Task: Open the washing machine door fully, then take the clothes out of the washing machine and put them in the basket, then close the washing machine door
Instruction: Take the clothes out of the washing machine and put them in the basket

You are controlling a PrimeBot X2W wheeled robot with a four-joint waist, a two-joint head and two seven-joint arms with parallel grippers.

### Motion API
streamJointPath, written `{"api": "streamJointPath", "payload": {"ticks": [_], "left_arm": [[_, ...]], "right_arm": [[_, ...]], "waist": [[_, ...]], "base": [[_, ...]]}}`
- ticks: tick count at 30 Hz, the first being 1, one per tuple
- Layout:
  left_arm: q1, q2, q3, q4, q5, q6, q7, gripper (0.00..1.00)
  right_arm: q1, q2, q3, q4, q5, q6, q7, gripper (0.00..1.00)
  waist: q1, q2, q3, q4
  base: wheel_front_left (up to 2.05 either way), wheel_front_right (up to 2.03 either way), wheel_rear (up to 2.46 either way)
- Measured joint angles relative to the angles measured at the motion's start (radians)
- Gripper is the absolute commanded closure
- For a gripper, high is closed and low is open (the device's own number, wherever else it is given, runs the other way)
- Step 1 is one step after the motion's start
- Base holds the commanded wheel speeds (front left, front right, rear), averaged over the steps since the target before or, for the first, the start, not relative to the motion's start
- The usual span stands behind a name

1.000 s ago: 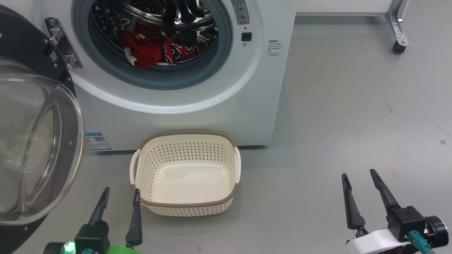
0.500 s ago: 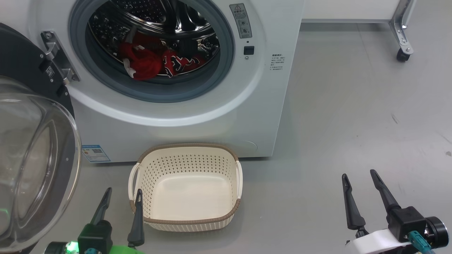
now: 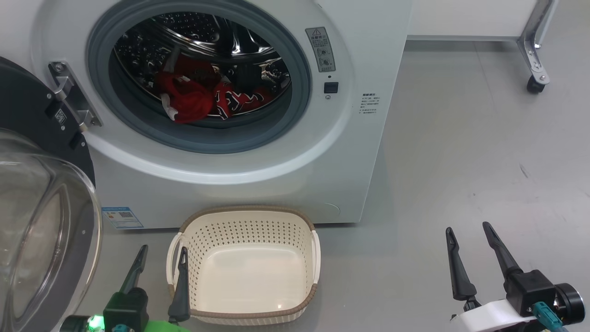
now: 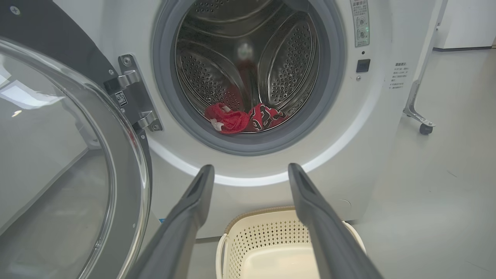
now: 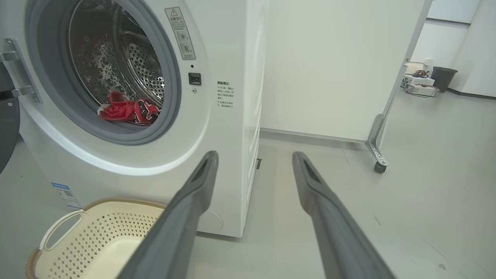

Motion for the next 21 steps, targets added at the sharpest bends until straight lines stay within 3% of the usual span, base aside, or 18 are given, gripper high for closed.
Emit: {"api": "streamJointPath", "payload": {"ticks": [21], "left_arm": [[0.0,0.0,-0.009,-0.001,0.019,0.003,0.002,0.0]], "right_arm": [[0.0,0.001,0.001,0.001,0.0,0.0,0.0,0.0]], "waist": [[0.0,0.0,-0.008,0.009]], "base": [[0.18,-0.18,0.0]]}}
